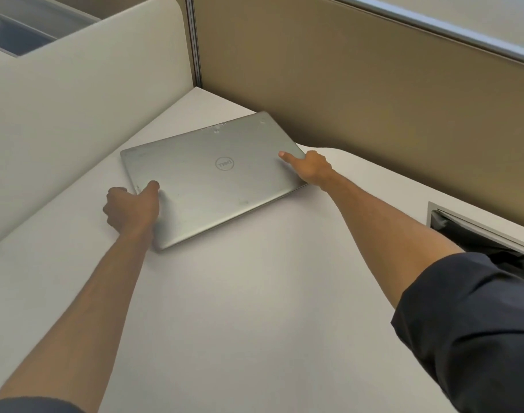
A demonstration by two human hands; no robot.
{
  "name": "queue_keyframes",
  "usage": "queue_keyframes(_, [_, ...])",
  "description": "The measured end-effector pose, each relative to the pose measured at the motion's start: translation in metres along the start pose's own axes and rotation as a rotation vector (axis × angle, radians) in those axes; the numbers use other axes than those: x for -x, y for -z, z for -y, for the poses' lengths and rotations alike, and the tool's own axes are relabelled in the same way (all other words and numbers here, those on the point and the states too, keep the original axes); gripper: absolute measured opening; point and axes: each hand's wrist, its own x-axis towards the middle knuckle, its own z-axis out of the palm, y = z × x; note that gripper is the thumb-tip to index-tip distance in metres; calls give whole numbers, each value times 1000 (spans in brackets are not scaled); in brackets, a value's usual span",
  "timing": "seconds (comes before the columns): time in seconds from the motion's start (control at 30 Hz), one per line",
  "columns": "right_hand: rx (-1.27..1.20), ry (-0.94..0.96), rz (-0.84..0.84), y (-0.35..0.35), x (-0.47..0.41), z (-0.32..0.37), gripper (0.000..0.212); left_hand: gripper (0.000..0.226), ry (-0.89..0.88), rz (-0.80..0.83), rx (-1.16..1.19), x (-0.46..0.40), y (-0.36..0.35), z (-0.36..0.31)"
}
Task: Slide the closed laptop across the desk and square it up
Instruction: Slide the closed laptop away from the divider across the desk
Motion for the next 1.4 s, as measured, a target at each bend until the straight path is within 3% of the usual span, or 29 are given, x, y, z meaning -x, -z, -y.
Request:
queue_keyframes(0.07, [-29,-6,-3,-3,1,-3,94,35,-11,22,-4,3,2,2])
queue_keyframes(0.27, [10,-37,-13,-1,-1,-14,89,66,-23,-13,-76,15,-3,20])
queue_keyframes(0.7, [-65,-60,-34,0,35,-38,83,47,-55,-13,131,46,13,42])
queue_keyframes(1.4, [-104,-108,-46,22,155,-124,77,42,-40,90,89,159,55,90])
